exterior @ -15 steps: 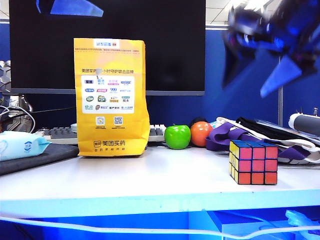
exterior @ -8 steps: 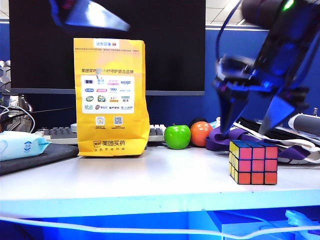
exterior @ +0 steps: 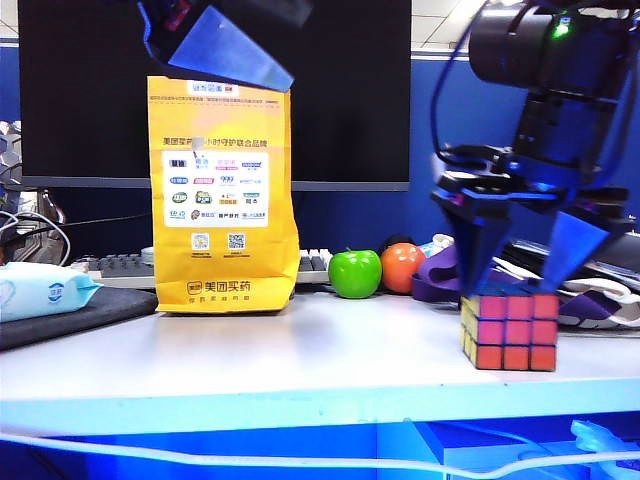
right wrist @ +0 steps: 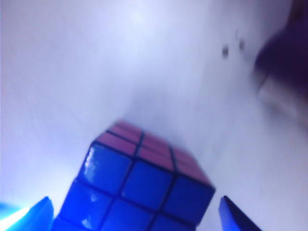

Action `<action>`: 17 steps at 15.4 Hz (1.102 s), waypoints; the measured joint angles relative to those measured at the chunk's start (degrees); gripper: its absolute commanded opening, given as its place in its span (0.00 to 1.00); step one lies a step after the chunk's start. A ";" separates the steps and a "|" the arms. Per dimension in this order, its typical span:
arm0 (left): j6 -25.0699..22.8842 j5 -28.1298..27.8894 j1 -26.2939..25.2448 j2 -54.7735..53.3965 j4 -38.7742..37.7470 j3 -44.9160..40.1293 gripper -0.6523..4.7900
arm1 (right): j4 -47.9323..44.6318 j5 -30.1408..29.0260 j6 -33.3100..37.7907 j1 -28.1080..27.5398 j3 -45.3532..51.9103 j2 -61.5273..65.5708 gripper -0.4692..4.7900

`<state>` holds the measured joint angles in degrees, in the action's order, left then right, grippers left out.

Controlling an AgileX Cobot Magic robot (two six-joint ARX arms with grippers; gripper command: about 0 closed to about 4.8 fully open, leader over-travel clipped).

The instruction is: Pick up the Rubik's Cube and throw it into the yellow paper bag.

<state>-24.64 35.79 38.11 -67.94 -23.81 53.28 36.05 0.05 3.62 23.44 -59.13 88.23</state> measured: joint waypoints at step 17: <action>-0.63 -5.90 0.17 0.00 2.21 0.00 1.00 | -0.20 -2.99 3.56 -0.02 -0.13 5.33 0.08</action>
<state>-25.28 29.89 38.28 -67.94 -21.61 53.28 35.86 -2.94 7.18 23.42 -59.27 93.56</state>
